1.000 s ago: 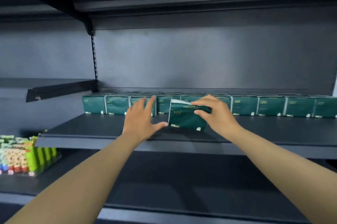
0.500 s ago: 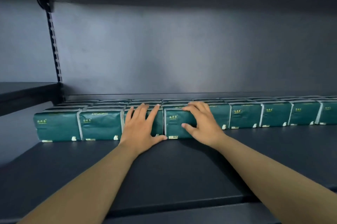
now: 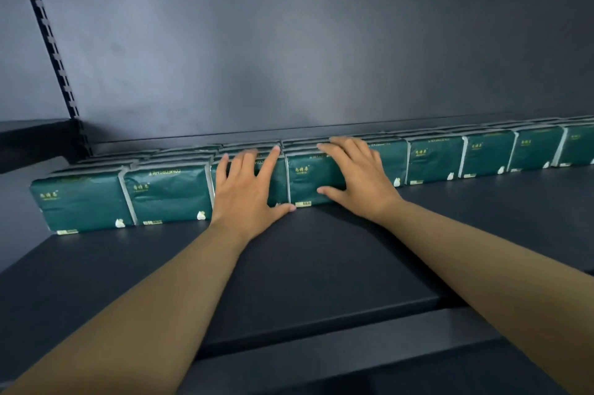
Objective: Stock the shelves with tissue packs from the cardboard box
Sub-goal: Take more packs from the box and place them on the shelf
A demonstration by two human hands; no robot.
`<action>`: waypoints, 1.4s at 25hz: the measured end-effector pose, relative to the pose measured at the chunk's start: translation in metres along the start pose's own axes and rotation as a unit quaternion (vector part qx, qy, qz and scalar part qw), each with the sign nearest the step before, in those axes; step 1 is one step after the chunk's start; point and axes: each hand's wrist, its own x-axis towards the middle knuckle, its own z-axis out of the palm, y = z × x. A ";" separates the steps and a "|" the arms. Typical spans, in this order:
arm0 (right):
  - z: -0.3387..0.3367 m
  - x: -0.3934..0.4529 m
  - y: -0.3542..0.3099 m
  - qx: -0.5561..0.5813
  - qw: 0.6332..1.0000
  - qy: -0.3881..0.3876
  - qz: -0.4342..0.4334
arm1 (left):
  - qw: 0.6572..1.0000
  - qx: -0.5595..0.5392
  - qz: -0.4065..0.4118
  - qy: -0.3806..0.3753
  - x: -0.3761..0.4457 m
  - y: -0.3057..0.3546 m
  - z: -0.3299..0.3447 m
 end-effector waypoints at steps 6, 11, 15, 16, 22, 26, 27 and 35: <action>-0.062 -0.057 -0.008 0.035 0.996 0.064 0.043 | 0.995 -0.093 0.024 0.026 -0.027 0.016 -0.041; -0.133 -0.149 0.008 0.060 0.996 0.059 0.033 | 0.996 -0.072 0.032 0.030 -0.077 0.066 -0.098; -0.175 -0.229 0.027 0.076 0.995 0.030 0.049 | 0.998 -0.052 0.015 0.023 -0.136 0.141 -0.126; -0.181 -0.254 0.033 0.079 0.996 0.013 0.049 | 0.998 -0.056 0.009 0.018 -0.157 0.165 -0.128; -0.163 -0.423 0.058 0.135 0.985 -0.094 0.057 | 0.980 -0.092 -0.014 -0.175 -0.332 0.291 -0.089; -0.113 -0.544 0.074 0.161 0.957 -0.225 0.092 | 0.938 -0.122 -0.055 -0.320 -0.452 0.354 -0.046; -0.098 -0.574 0.079 0.173 0.947 -0.255 0.096 | 0.917 -0.122 -0.058 -0.376 -0.480 0.369 -0.033; -0.021 -0.713 0.107 0.291 0.772 -0.529 0.198 | 0.830 -0.108 -0.044 -0.545 -0.577 0.419 0.068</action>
